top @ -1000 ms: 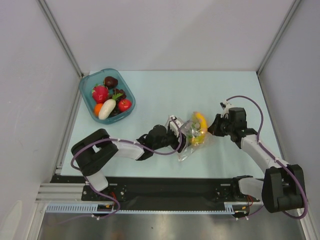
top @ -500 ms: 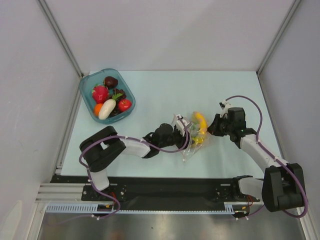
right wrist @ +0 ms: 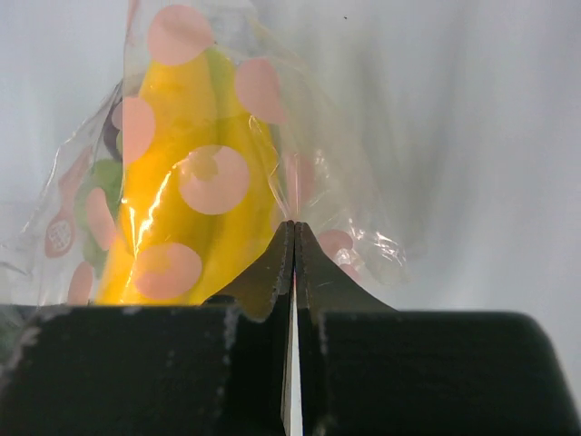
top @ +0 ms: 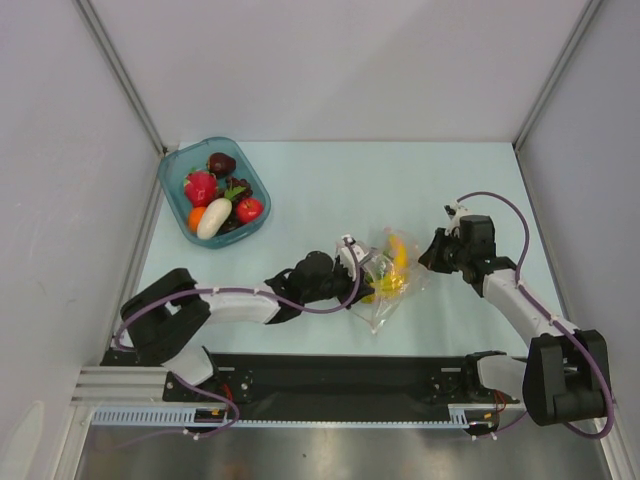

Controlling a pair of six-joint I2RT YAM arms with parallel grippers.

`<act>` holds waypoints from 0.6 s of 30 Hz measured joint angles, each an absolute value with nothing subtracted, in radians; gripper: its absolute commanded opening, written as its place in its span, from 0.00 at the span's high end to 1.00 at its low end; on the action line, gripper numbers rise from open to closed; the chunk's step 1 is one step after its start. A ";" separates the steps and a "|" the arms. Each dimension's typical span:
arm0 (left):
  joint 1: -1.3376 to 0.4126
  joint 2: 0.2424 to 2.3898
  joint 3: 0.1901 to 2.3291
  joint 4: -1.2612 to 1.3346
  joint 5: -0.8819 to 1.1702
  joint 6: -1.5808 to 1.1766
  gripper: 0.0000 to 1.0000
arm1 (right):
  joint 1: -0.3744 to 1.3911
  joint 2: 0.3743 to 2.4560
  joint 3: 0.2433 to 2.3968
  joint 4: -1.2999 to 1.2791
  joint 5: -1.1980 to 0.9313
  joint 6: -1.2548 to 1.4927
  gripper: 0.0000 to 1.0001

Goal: Open the zip-top bag and remove the fake food

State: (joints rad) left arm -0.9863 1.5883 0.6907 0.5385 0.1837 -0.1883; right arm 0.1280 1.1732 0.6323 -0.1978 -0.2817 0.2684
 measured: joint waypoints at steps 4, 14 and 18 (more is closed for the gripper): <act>-0.986 1.485 0.644 0.466 0.160 -0.182 0.98 | 0.124 1.170 0.632 -0.205 -0.275 0.268 1.00; -0.987 1.262 0.598 0.271 0.102 -0.175 1.00 | 0.122 1.170 0.632 -0.215 -0.270 0.269 1.00; -0.985 1.162 0.598 0.208 0.086 -0.174 1.00 | 0.121 1.168 0.632 -0.214 -0.262 0.268 1.00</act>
